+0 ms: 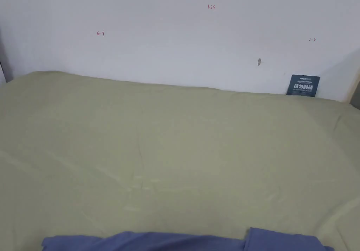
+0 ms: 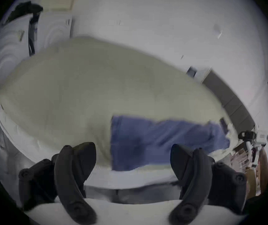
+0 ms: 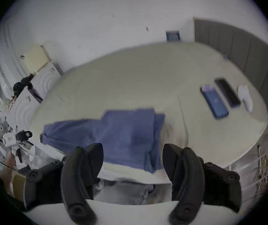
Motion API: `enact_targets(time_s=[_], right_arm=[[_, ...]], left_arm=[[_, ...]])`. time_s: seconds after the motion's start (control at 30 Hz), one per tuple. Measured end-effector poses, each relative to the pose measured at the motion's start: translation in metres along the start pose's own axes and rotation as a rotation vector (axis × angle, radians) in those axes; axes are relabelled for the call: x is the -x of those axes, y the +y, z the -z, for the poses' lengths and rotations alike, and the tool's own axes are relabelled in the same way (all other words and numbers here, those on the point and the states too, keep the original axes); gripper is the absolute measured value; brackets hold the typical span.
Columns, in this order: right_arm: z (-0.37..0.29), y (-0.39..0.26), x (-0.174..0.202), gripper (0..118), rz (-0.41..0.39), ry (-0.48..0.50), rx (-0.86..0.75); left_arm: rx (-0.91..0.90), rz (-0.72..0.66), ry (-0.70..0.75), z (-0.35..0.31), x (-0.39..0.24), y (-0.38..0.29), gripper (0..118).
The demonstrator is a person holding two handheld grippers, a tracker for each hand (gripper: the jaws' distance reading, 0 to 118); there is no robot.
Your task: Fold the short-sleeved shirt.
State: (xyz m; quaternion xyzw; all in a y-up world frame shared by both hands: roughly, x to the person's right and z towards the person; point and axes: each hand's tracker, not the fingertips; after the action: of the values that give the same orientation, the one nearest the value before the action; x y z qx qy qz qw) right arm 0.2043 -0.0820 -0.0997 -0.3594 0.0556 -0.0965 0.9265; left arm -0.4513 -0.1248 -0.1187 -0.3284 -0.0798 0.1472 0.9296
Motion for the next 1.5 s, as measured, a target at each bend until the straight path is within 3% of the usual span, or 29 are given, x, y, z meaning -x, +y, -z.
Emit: enact_targets(time_s=[0.13,0.23,0.3,0.33,0.37,0.4,0.43,0.53,0.77,0.83,0.93,0.97,1.03,1.1,1.17,1.2,1.27,1.4,1.5], right_arm=[[-0.022,0.014,0.05,79,-0.148,-0.126,-0.287],[-0.032,0.017,0.089,77,-0.151,-0.194,-0.494],[-0.032,0.011,0.107,57,-0.189,-0.199,-0.617],[-0.03,0.008,0.114,40,-0.227,-0.221,-0.649],[-0.024,0.007,0.122,10,-0.27,-0.267,-0.624],[-0.02,0.004,0.127,0,-0.316,-0.292,-0.603],[-0.017,-0.001,0.13,0,-0.341,-0.3,-0.591],[-0.013,-0.011,0.134,0,-0.312,-0.244,-0.595],[-0.009,-0.009,0.137,0,-0.314,-0.215,-0.572],[-0.011,-0.007,0.136,0,-0.323,-0.208,-0.567],[-0.013,-0.005,0.133,0,-0.327,-0.211,-0.568],[-0.014,-0.005,0.131,0,-0.32,-0.208,-0.567],[-0.012,-0.002,0.13,0,-0.295,-0.194,-0.547],[-0.008,0.0,0.129,0,-0.274,-0.169,-0.513],[-0.003,0.0,0.129,0,-0.267,-0.158,-0.503],[0.0,0.001,0.13,0,-0.265,-0.155,-0.492],[0.003,0.001,0.132,0,-0.263,-0.142,-0.468],[0.01,-0.001,0.133,0,-0.276,-0.129,-0.436],[0.013,0.001,0.135,0,-0.27,-0.119,-0.418]], left_arm=[[-0.3,0.087,0.087,-0.032,-0.075,0.035,99],[-0.4,0.155,0.104,-0.03,-0.119,0.047,98],[-0.466,0.209,0.187,-0.025,-0.148,0.045,90],[-0.487,0.229,0.208,-0.02,-0.152,0.038,74],[-0.513,0.234,0.186,-0.018,-0.161,0.031,29],[-0.528,0.24,0.188,-0.017,-0.172,0.022,0],[-0.542,0.252,0.184,-0.016,-0.179,0.013,0],[-0.496,0.329,0.091,-0.012,-0.195,-0.007,0],[-0.441,0.262,0.066,-0.005,-0.179,0.005,0],[-0.411,0.214,0.042,-0.008,-0.152,0.019,11],[-0.384,0.088,0.116,-0.011,-0.095,0.03,90],[-0.336,0.027,0.086,-0.009,-0.069,0.034,90],[-0.205,-0.157,-0.032,0.005,-0.015,0.034,105],[-0.077,-0.342,-0.185,0.024,0.036,0.028,107],[0.028,-0.517,-0.247,0.043,0.075,0.012,107],[0.063,-0.573,-0.209,0.05,0.084,0.003,107],[0.077,-0.582,-0.129,0.056,0.088,-0.015,107],[0.177,-0.691,-0.276,0.079,0.091,-0.041,107],[0.234,-0.698,-0.213,0.099,0.082,-0.055,106]])
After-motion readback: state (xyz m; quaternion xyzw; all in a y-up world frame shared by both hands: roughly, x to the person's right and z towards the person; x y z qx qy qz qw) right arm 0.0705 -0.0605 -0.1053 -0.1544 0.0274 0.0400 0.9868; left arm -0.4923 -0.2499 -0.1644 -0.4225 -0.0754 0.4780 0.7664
